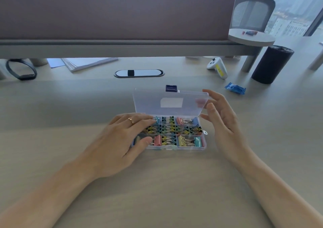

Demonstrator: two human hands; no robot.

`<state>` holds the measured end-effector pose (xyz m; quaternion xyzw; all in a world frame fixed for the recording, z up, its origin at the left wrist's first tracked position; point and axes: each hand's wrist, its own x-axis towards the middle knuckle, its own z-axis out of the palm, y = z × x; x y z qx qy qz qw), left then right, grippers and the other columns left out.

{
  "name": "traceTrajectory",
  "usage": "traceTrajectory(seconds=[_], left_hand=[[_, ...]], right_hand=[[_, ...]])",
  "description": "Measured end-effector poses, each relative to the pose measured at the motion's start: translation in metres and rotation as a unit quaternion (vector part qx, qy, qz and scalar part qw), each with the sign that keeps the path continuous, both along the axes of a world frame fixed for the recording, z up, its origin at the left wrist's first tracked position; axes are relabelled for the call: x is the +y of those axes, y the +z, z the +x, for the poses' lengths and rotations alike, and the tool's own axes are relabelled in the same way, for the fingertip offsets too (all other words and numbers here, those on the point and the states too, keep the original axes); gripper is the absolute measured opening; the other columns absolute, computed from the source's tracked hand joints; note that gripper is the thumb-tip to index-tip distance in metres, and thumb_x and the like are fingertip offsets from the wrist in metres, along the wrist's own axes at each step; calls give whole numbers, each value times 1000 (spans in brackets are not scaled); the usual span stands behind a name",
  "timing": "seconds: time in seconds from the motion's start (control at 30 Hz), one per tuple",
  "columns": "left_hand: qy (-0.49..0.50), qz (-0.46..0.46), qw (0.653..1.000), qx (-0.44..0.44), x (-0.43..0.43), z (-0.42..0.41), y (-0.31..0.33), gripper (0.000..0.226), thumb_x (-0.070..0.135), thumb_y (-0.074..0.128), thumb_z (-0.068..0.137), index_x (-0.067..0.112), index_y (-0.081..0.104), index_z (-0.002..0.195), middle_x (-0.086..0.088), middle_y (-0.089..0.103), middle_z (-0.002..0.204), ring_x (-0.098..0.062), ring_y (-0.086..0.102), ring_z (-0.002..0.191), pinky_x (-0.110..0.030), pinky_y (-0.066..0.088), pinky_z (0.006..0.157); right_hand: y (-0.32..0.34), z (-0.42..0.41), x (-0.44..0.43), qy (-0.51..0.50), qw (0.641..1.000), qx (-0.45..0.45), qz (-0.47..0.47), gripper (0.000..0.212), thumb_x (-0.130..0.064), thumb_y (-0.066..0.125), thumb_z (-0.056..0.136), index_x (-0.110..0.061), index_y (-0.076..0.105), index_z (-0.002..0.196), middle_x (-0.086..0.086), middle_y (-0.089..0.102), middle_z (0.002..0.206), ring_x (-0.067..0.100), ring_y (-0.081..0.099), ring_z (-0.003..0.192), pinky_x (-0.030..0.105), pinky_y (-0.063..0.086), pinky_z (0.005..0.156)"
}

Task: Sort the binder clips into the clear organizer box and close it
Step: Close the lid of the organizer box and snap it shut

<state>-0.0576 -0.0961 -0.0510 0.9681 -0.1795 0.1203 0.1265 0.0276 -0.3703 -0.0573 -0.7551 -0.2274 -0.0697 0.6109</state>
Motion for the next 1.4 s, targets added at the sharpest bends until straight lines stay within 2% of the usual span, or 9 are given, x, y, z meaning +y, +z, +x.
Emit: traceTrajectory(seconds=[0.07,0.27,0.53,0.67,0.73,0.83,1.07,1.27,1.4], left_hand=[[8,-4,1000,7,1,0,-1,61,64,19,103,35,45,150,21,45,152,-2,37,143,-27,25,120],[30,23,999,-1,1,-1,-1,59,62,23,102,32,51,145,18,53,146,-5,43,138,-27,24,117],[53,78,996,-8,-4,7,3,59,62,21,103,29,56,138,12,59,134,-11,49,129,-35,33,113],[58,100,993,-17,-6,6,3,62,60,18,104,27,58,139,7,60,133,-16,52,126,-37,36,110],[62,95,993,-12,-6,5,3,64,61,15,104,28,57,140,7,59,134,-16,52,127,-36,35,109],[69,93,993,-9,-6,3,3,65,61,13,104,28,55,142,5,56,138,-17,51,128,-36,34,109],[11,-4,1000,-10,-1,1,4,47,57,20,105,31,53,127,18,54,144,-6,47,134,-30,28,116],[10,-55,998,2,1,8,-3,48,59,18,104,38,54,127,26,55,138,1,40,138,-31,26,116],[11,-60,998,-1,1,9,-4,50,59,18,104,36,56,126,26,55,134,1,39,137,-31,25,115]], right_hand=[[-1,-2,2,20,999,4,27,40,-43,43,108,-26,51,143,-11,70,124,15,65,123,24,56,86],[1,-5,6,38,997,0,60,36,-33,40,106,-21,53,138,-14,71,121,11,67,119,18,56,83],[-1,-4,6,29,998,-5,53,35,-36,39,108,-20,56,134,-14,70,123,12,66,120,19,55,86],[-3,-2,4,29,999,-17,36,39,-34,38,108,-8,58,130,-25,65,128,12,65,123,26,57,90],[-4,-1,4,27,999,-19,31,40,-34,38,108,-8,59,129,-26,64,129,15,64,124,35,58,95],[-5,-1,4,29,999,-14,31,41,-35,38,107,-7,58,129,-26,64,128,17,65,124,40,59,94],[-3,-3,5,26,999,-16,35,39,-37,39,108,-11,58,129,-19,66,129,16,65,123,32,58,93],[-2,-4,6,29,998,-14,45,39,-38,38,107,-14,58,130,-11,68,128,11,67,119,17,54,84],[-4,-3,6,16,999,-18,23,35,-39,37,108,-22,58,130,-9,67,131,16,64,123,29,57,92]])
